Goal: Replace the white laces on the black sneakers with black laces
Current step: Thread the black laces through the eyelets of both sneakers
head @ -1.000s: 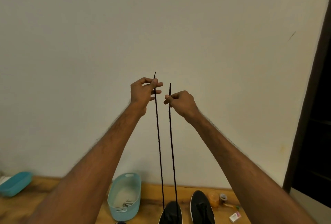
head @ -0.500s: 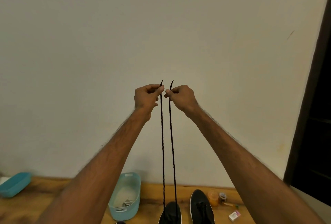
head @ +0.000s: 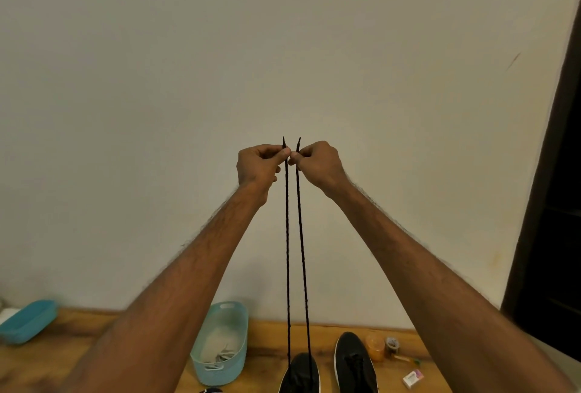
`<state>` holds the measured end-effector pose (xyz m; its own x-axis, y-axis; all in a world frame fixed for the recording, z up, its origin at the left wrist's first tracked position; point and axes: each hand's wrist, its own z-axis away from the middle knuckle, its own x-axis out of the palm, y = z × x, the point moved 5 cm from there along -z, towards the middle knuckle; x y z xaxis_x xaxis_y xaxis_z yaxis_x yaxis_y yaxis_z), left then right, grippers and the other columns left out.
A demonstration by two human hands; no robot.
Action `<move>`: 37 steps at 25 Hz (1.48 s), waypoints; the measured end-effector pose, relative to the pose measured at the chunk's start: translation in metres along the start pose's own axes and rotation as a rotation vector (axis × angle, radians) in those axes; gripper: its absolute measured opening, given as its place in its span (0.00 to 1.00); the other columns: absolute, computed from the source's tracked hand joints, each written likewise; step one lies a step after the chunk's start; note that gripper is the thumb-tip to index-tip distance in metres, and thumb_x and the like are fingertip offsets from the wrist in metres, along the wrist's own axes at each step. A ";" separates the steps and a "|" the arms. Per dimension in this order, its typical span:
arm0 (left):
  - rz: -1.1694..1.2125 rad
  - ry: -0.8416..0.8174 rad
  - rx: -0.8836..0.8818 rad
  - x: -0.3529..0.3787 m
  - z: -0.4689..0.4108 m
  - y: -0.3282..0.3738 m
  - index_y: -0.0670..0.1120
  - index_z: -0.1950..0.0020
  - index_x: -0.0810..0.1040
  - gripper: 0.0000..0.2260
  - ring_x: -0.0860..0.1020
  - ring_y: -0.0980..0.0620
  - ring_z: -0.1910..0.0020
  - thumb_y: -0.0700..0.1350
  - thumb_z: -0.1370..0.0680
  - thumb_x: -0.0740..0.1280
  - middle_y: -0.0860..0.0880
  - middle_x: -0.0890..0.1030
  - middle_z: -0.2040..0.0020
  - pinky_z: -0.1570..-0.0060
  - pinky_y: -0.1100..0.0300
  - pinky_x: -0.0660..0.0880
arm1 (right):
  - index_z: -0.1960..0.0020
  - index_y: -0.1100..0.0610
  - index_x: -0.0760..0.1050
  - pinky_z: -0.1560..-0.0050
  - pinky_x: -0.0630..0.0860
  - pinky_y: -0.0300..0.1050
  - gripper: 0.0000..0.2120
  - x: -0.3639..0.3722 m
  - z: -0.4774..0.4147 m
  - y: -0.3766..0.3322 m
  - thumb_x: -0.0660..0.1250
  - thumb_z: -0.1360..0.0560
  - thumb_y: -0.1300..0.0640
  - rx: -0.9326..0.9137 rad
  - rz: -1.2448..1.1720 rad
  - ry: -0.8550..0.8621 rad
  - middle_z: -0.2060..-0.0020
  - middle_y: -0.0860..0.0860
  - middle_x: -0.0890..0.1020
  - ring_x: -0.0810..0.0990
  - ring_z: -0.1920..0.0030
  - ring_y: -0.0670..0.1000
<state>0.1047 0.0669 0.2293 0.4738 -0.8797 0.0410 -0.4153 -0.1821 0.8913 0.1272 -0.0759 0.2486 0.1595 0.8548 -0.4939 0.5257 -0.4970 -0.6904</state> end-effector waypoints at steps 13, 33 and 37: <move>-0.020 -0.021 0.005 -0.006 0.003 -0.001 0.45 0.47 0.85 0.10 0.80 0.52 0.61 0.46 0.26 0.75 0.50 0.85 0.55 0.65 0.59 0.76 | 0.50 0.57 0.85 0.44 0.79 0.54 0.14 0.001 0.003 -0.002 0.65 0.20 0.50 0.013 0.035 -0.046 0.55 0.55 0.85 0.83 0.50 0.55; -0.150 -0.016 0.001 -0.033 0.013 -0.033 0.49 0.51 0.84 0.06 0.81 0.53 0.62 0.48 0.26 0.76 0.53 0.85 0.55 0.63 0.59 0.79 | 0.50 0.56 0.85 0.43 0.75 0.45 0.13 -0.007 0.018 0.036 0.65 0.20 0.51 0.091 -0.028 -0.071 0.48 0.53 0.85 0.81 0.45 0.50; -0.350 -0.046 -0.054 -0.058 0.046 -0.116 0.49 0.51 0.85 0.06 0.80 0.54 0.60 0.49 0.26 0.75 0.53 0.85 0.54 0.56 0.55 0.79 | 0.51 0.56 0.86 0.48 0.70 0.40 0.12 0.024 0.055 0.097 0.66 0.20 0.51 0.185 -0.026 -0.172 0.50 0.52 0.85 0.80 0.46 0.49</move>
<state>0.0896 0.1187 0.1022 0.5441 -0.7871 -0.2906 -0.1918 -0.4539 0.8702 0.1361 -0.1118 0.1402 -0.0048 0.8373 -0.5468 0.3630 -0.5080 -0.7811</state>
